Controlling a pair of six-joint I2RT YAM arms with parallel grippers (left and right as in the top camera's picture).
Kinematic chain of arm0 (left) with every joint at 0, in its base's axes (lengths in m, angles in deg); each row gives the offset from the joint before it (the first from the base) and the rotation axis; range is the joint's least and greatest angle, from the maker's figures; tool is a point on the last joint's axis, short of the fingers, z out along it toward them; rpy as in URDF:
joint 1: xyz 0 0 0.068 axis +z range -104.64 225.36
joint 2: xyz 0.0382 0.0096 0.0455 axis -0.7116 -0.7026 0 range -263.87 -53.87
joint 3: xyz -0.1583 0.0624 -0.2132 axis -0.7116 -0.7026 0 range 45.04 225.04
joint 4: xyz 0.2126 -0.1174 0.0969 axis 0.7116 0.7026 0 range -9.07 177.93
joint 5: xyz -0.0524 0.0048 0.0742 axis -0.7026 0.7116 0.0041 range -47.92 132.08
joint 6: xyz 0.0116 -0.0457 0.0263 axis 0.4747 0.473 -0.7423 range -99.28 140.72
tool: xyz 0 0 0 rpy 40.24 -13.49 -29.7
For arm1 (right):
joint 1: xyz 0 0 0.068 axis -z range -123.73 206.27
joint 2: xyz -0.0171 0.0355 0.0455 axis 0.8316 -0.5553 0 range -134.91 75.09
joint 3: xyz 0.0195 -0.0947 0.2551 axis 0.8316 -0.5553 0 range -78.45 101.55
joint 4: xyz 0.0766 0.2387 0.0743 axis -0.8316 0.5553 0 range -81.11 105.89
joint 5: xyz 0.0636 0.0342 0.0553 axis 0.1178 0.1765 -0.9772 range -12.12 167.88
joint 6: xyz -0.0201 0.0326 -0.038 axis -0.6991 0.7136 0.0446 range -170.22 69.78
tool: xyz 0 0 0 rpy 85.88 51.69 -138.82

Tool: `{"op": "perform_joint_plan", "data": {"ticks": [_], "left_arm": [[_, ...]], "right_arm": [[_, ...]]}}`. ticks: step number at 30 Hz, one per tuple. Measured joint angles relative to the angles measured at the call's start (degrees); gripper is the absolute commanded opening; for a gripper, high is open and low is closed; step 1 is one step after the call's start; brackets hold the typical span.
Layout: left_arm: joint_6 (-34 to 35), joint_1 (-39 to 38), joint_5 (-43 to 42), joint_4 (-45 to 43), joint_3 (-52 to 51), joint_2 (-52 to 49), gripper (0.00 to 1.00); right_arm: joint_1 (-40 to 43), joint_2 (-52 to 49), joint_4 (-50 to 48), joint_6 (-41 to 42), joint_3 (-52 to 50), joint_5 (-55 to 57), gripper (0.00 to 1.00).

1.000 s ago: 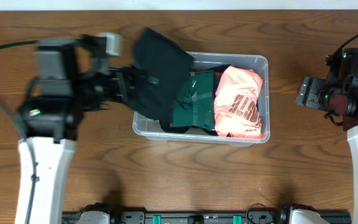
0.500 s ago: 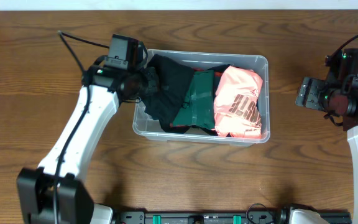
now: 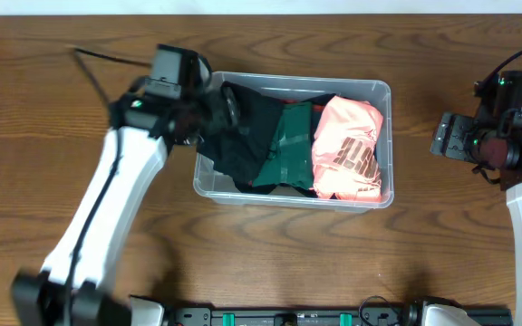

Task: Pack container
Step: 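Carry the black garment over the bin's left half and lower it, then press the black garment down into the bin with the left gripper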

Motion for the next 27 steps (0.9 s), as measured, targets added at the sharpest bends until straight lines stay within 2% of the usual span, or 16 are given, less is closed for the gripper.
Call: {"op": "perform_joint_plan", "data": {"ticks": [4, 7, 10, 19, 27], "left_arm": [[0.0, -0.1, 1.7, -2.8, 2.5, 5.5, 0.80], [-0.5, -1.0, 2.4, -2.9, 3.1, 5.6, 0.73], [-1.8, -2.9, 2.6, -2.8, 3.1, 1.4, 0.64], [-1.6, -6.9, 4.4, -1.1, 2.5, -15.2, 0.65], [0.3, -6.7, 5.3, -3.4, 3.7, -18.6, 0.65]], "right_arm": [[0.0, 0.0, 0.0, 0.0, 0.0, 0.0, 0.86], [0.0, 0.0, 0.0, 0.0, 0.0, 0.0, 0.86], [0.0, 0.0, 0.0, 0.0, 0.0, 0.0, 0.86], [0.0, 0.0, 0.0, 0.0, 0.0, 0.0, 0.86], [0.0, 0.0, 0.0, 0.0, 0.0, 0.0, 0.86]]}}
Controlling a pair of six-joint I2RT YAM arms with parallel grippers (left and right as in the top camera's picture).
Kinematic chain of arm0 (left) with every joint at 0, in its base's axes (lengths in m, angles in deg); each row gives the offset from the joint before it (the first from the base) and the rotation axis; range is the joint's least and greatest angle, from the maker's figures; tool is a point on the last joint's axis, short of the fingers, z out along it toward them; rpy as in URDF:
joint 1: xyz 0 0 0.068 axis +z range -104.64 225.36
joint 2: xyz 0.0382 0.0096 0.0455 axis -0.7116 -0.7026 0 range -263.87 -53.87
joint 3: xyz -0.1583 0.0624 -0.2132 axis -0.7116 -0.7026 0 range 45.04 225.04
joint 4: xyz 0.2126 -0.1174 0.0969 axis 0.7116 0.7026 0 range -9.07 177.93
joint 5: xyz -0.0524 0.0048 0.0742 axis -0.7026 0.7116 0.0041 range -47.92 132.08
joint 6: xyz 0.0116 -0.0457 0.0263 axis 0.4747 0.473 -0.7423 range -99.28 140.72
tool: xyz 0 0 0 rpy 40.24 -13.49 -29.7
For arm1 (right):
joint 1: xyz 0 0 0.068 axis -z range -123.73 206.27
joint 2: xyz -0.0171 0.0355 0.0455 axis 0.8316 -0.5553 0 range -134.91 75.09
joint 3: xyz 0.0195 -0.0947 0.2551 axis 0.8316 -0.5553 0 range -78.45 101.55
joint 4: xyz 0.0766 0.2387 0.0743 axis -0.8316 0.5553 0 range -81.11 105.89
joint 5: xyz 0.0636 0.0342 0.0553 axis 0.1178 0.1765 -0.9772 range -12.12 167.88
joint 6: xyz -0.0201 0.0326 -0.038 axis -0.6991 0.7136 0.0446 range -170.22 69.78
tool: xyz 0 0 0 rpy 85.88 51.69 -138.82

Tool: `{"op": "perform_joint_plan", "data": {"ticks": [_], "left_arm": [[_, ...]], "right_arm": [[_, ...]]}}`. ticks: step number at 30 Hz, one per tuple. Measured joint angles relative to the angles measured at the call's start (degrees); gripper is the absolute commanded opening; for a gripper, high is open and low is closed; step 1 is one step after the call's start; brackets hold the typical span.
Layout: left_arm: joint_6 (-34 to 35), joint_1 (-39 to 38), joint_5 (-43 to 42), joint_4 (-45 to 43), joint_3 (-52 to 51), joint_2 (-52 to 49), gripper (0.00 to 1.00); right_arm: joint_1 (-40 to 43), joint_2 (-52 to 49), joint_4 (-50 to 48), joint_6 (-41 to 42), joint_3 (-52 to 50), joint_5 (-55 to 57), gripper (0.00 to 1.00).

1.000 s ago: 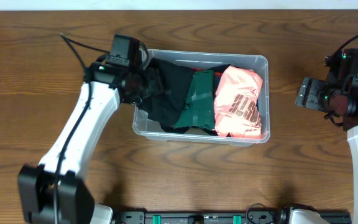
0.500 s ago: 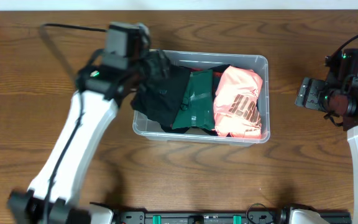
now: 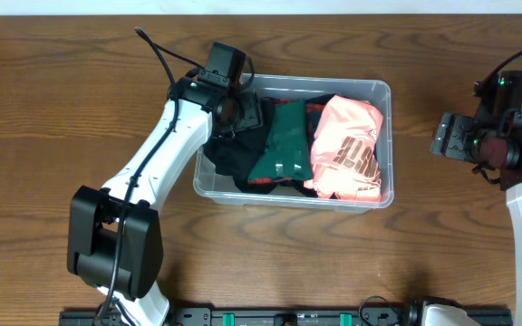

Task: Pack container
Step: 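Press the black garment down into the bin with the left gripper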

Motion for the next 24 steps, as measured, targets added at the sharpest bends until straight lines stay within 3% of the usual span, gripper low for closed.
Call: {"op": "perform_joint_plan", "data": {"ticks": [4, 7, 19, 24], "left_arm": [[1.4, 0.0, 1.0, -1.5, 0.0, -0.1, 0.66], [4.7, -0.2, 2.2, -1.5, 0.0, -0.1, 0.73], [24.3, 0.0, 1.2, -2.7, 0.1, -0.1, 0.75], [25.5, 0.0, 1.7, -2.7, 0.1, 0.0, 0.75]], "right_arm": [[0.0, 0.0, 0.0, 0.0, 0.0, 0.0, 0.86], [0.0, 0.0, 0.0, 0.0, 0.0, 0.0, 0.86], [0.0, 0.0, 0.0, 0.0, 0.0, 0.0, 0.86], [0.0, 0.0, 0.0, 0.0, 0.0, 0.0, 0.86]]}}
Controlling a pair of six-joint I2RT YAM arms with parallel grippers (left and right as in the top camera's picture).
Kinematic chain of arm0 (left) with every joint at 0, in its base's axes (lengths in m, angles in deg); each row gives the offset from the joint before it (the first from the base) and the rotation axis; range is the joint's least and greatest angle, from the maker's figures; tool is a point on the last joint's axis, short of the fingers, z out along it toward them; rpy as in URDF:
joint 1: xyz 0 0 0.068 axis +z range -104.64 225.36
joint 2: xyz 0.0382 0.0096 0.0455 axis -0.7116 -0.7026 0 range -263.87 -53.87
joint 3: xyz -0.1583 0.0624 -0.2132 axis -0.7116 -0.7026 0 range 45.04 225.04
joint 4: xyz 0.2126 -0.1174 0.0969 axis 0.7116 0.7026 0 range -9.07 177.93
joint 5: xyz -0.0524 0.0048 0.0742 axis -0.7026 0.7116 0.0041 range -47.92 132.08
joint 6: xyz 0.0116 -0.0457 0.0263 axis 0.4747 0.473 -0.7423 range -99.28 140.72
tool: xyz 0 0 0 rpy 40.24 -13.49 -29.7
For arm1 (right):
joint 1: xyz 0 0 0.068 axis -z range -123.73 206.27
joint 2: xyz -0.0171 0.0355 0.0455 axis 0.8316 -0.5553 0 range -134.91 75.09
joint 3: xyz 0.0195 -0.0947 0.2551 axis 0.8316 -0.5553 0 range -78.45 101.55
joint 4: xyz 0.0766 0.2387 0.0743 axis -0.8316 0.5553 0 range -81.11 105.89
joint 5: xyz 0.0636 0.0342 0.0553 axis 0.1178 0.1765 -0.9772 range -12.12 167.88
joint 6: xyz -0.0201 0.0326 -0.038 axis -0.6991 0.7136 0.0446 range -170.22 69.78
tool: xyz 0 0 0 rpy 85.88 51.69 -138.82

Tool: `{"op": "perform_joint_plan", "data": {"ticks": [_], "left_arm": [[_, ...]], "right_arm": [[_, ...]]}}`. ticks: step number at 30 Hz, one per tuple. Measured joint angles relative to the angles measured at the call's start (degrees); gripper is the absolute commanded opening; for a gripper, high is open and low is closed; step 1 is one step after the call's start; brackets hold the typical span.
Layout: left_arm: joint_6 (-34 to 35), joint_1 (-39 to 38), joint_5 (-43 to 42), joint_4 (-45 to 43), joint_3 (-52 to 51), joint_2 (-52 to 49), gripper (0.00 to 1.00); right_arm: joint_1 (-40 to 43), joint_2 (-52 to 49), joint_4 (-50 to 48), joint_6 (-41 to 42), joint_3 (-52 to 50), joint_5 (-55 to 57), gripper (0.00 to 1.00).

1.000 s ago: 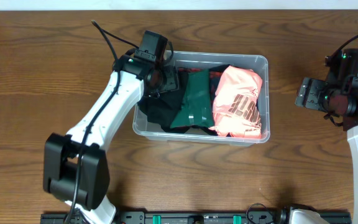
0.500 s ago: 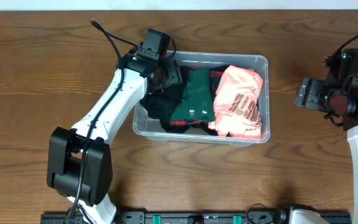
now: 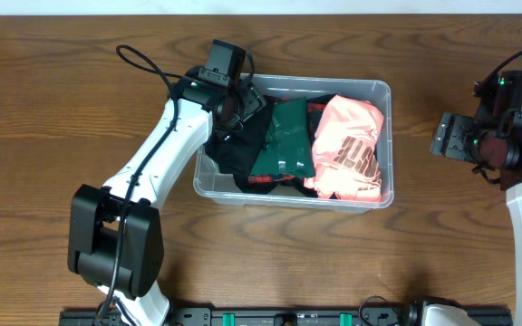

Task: Pack container
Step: 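Press the black garment down into the bin with the left gripper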

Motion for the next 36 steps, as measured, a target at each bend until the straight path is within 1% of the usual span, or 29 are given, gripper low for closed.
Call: {"op": "perform_joint_plan", "data": {"ticks": [9, 13, 17, 19, 22, 28, 36], "left_arm": [[0.5, -0.4, 2.8, 0.5, -0.9, 3.1, 0.75], [-6.2, -0.6, 8.2, 0.9, -1.1, 6.2, 0.74], [-14.0, -0.6, 13.4, 8.5, -1.1, 10.5, 0.64], [-15.8, -0.6, 15.0, 11.7, -1.1, 11.4, 0.63], [-17.9, -0.6, 16.2, 12.6, -1.8, 11.5, 0.63], [-18.7, -0.6, 16.2, 12.8, -4.3, 11.5, 0.63], [-19.1, -0.5, 11.4, 12.6, -5.4, 11.5, 0.64]], "right_arm": [[0.0, 0.0, 0.0, 0.0, 0.0, 0.0, 0.86], [0.0, 0.0, 0.0, 0.0, 0.0, 0.0, 0.86], [0.0, 0.0, 0.0, 0.0, 0.0, 0.0, 0.86], [0.0, 0.0, 0.1, 0.0, 0.0, 0.0, 0.86], [0.0, 0.0, 0.1, 0.0, 0.0, 0.0, 0.86], [0.0, 0.0, 0.1, 0.0, 0.0, 0.0, 0.86], [0.0, 0.0, 0.0, 0.0, 0.0, 0.0, 0.86]]}}
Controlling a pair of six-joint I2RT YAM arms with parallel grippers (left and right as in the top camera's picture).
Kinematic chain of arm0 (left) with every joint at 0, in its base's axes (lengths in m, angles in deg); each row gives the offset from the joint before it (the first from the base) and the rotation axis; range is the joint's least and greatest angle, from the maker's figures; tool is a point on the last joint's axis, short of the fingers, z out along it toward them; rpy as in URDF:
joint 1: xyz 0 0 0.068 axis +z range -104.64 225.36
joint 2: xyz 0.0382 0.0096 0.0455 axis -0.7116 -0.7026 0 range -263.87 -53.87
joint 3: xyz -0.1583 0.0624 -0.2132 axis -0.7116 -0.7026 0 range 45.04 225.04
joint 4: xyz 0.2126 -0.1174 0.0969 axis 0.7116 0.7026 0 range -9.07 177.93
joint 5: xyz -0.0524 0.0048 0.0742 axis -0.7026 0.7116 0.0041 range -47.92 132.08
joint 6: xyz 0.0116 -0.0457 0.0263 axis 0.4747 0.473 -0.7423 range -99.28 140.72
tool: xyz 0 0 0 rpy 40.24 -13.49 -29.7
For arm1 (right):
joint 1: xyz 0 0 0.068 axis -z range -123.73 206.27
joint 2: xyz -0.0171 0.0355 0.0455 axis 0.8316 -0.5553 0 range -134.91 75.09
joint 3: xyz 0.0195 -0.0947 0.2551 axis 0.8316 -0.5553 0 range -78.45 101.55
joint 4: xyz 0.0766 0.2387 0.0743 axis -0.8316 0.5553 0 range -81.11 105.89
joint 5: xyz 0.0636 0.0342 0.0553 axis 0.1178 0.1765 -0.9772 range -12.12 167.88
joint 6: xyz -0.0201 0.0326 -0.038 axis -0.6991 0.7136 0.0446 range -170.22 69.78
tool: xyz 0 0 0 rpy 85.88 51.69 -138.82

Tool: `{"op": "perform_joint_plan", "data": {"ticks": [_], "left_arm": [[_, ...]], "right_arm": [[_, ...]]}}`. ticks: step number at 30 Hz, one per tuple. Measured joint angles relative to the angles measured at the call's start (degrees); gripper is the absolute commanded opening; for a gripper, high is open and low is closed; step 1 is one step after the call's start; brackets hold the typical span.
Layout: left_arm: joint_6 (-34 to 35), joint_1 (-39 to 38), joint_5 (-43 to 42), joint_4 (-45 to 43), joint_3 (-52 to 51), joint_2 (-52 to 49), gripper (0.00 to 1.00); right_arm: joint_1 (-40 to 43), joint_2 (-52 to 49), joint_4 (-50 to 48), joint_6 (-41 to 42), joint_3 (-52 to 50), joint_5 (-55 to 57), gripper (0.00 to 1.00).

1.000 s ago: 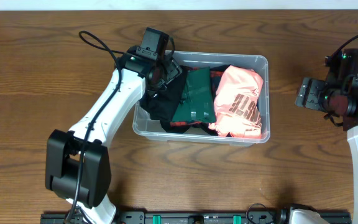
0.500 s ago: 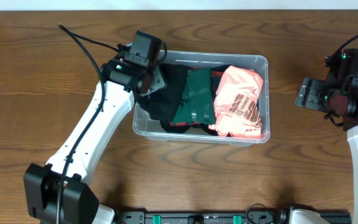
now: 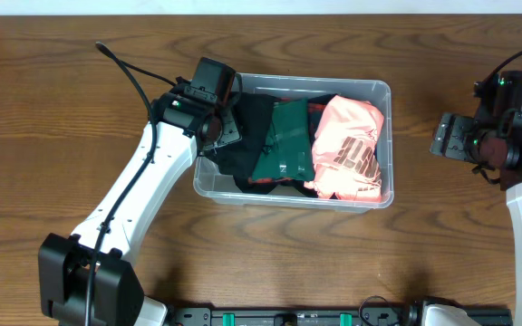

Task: Pack container
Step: 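Press the black garment down into the bin with the left gripper, then open the left gripper and lift it out of the bin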

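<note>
A clear plastic container sits mid-table. Inside it lie a black garment at the left end, a dark green one in the middle and a pink one with dark lettering at the right. My left gripper hangs over the container's left end, on or just above the black garment; its fingers blend into the dark cloth, so their state is unclear. My right gripper hovers off to the right of the container, over bare table, with its fingers too dark to read.
The wooden table stretches wide on the left and in front of the container. A black cable loops from the left arm over the table's back left. A dark rail runs along the front edge.
My left gripper has drawn back from the back-left inside of the container to its left rim, and the arm now lies further left. The garments and the right arm look unchanged.
At first my left gripper was at the container's left edge with the black garment spread over part of the green one. Then it was deeper inside, the black garment bunched at the left end. It stayed there, and now sits back at the left rim.
</note>
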Motion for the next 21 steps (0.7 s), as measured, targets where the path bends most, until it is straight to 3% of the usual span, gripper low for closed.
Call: {"op": "perform_joint_plan", "data": {"ticks": [21], "left_arm": [[0.9, -1.8, -6.1, -3.0, -4.5, -1.9, 0.64]], "right_arm": [[0.0, 0.0, 0.0, 0.0, 0.0, 0.0, 0.86]]}}
